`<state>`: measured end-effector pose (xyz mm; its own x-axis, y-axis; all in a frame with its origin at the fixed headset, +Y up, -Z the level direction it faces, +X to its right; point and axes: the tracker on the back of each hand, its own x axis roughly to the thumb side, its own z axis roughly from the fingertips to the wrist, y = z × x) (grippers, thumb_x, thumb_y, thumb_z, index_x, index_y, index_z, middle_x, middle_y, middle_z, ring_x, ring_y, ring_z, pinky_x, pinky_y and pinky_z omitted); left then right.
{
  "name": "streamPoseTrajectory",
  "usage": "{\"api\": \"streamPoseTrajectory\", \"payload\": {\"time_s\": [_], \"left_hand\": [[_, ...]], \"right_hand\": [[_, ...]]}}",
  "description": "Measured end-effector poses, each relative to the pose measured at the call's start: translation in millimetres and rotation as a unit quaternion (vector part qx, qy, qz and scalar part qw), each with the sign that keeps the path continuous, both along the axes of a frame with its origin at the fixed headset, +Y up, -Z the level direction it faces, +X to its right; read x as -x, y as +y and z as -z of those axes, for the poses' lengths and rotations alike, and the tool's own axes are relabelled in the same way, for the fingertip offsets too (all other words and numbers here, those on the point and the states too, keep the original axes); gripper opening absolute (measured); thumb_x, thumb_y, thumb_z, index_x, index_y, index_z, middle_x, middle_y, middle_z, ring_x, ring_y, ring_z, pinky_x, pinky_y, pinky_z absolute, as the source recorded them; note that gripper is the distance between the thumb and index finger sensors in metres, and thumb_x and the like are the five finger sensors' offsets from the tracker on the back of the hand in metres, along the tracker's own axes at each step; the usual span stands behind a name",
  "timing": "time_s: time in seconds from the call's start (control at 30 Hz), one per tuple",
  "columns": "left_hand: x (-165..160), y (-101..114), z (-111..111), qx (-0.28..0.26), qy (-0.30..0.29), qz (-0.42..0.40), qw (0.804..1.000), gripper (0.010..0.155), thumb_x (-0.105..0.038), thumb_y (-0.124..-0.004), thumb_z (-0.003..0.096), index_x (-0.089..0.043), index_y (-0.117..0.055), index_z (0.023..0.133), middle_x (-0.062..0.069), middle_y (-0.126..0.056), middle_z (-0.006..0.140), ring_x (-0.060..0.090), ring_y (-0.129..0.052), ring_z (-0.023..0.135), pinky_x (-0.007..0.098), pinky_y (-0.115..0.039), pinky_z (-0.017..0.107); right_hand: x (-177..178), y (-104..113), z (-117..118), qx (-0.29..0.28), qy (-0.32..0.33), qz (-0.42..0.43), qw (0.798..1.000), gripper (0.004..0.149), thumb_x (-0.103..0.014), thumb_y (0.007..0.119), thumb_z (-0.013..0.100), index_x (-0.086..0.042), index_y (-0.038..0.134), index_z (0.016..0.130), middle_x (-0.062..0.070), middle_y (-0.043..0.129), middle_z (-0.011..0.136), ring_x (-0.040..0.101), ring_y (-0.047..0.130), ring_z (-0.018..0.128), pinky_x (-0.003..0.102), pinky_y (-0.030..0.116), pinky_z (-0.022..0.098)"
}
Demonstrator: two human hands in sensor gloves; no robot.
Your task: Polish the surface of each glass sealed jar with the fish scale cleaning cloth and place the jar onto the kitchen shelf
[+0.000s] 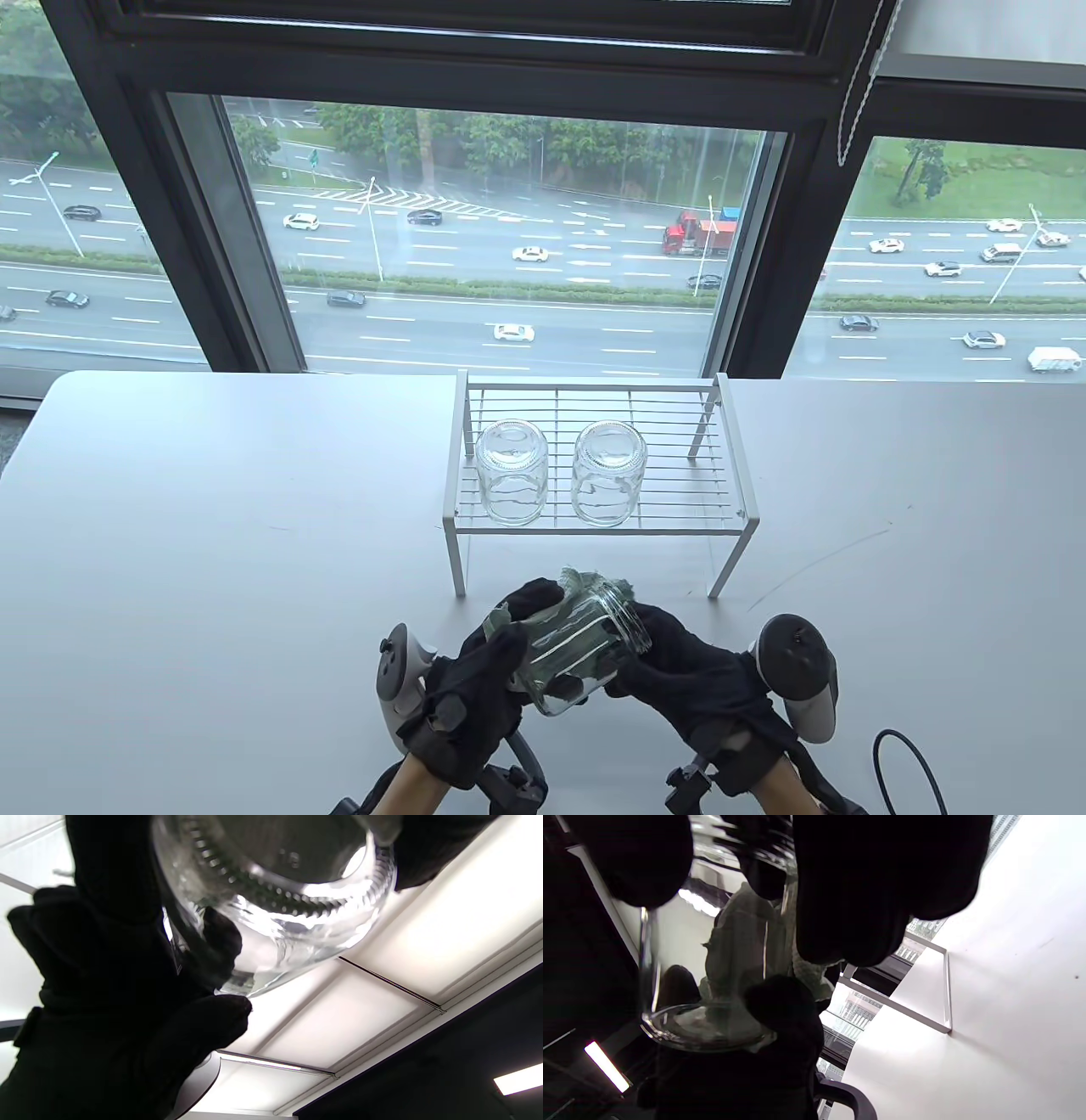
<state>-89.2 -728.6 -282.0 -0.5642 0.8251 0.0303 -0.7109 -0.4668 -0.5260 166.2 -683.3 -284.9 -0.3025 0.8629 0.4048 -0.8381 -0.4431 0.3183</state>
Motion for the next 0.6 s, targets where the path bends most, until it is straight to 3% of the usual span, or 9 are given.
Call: {"api": "streamPoseTrajectory", "payload": {"time_s": [0.07, 0.13, 0.3, 0.43, 0.53, 0.57, 0.6], "left_hand": [[-1.4, -0.6, -0.9, 0.003, 0.0, 0.011, 1.0, 0.062, -0.068, -0.07, 0.0557, -0.041, -0.062, 0.11, 0.024, -0.054, 0.119, 0.058, -0.073, 0.092, 0.052, -0.09, 0.05], [-0.7, -0.2, -0.2, -0.013, 0.002, 0.034, 0.999, 0.064, -0.071, -0.068, 0.0552, -0.041, -0.06, 0.111, 0.024, -0.053, 0.119, 0.057, -0.074, 0.092, 0.05, -0.091, 0.05], [4.3, 6.3, -0.9, -0.058, 0.054, 0.108, 0.991, 0.068, -0.073, -0.072, 0.0522, -0.041, -0.062, 0.111, 0.026, -0.052, 0.119, 0.06, -0.073, 0.091, 0.052, -0.089, 0.049], [9.9, 20.2, -2.7, -0.16, 0.108, 0.241, 0.951, 0.068, -0.071, -0.076, 0.0505, -0.04, -0.064, 0.11, 0.026, -0.053, 0.118, 0.06, -0.073, 0.09, 0.055, -0.088, 0.048], [9.3, 26.5, -5.3, -0.205, 0.14, 0.291, 0.924, 0.067, -0.068, -0.08, 0.0486, -0.041, -0.065, 0.108, 0.026, -0.056, 0.117, 0.059, -0.075, 0.089, 0.054, -0.089, 0.046], [9.8, 25.6, -4.7, -0.202, 0.143, 0.29, 0.925, 0.067, -0.068, -0.08, 0.049, -0.041, -0.065, 0.108, 0.026, -0.058, 0.117, 0.058, -0.077, 0.088, 0.053, -0.091, 0.046], [10.1, 23.5, -3.4, -0.188, 0.135, 0.259, 0.938, 0.067, -0.067, -0.081, 0.0496, -0.04, -0.065, 0.108, 0.025, -0.057, 0.117, 0.058, -0.077, 0.089, 0.053, -0.09, 0.047]], "right_hand": [[-2.8, 6.2, -5.6, -0.084, -0.046, -0.058, 0.994, 0.061, -0.067, 0.078, 0.036, -0.039, 0.079, 0.09, 0.009, 0.098, 0.079, 0.03, 0.101, 0.063, 0.051, 0.08, 0.052], [-3.0, 6.1, -6.9, -0.108, -0.061, -0.067, 0.99, 0.056, -0.068, 0.076, 0.036, -0.04, 0.083, 0.084, 0.009, 0.098, 0.08, 0.03, 0.101, 0.064, 0.05, 0.081, 0.052], [-2.8, -4.3, -2.9, -0.064, -0.082, -0.032, 0.994, 0.052, -0.068, 0.076, 0.035, -0.035, 0.089, 0.074, 0.011, 0.103, 0.07, 0.029, 0.104, 0.056, 0.049, 0.082, 0.047], [-3.5, -10.0, -2.3, -0.013, -0.116, -0.047, 0.992, 0.053, -0.07, 0.075, 0.034, -0.034, 0.09, 0.071, 0.009, 0.106, 0.062, 0.025, 0.106, 0.048, 0.047, 0.085, 0.043], [-3.3, -10.9, -4.6, 0.03, -0.138, -0.042, 0.989, 0.055, -0.071, 0.076, 0.034, -0.032, 0.091, 0.07, 0.009, 0.106, 0.058, 0.023, 0.106, 0.044, 0.046, 0.086, 0.041], [-3.4, -10.0, -6.3, 0.04, -0.137, -0.039, 0.989, 0.056, -0.071, 0.077, 0.034, -0.031, 0.09, 0.072, 0.009, 0.106, 0.058, 0.023, 0.106, 0.044, 0.046, 0.086, 0.041], [-3.5, -8.6, -7.7, 0.042, -0.131, -0.029, 0.99, 0.058, -0.07, 0.077, 0.035, -0.03, 0.087, 0.076, 0.008, 0.105, 0.059, 0.022, 0.106, 0.045, 0.045, 0.086, 0.042]]}}
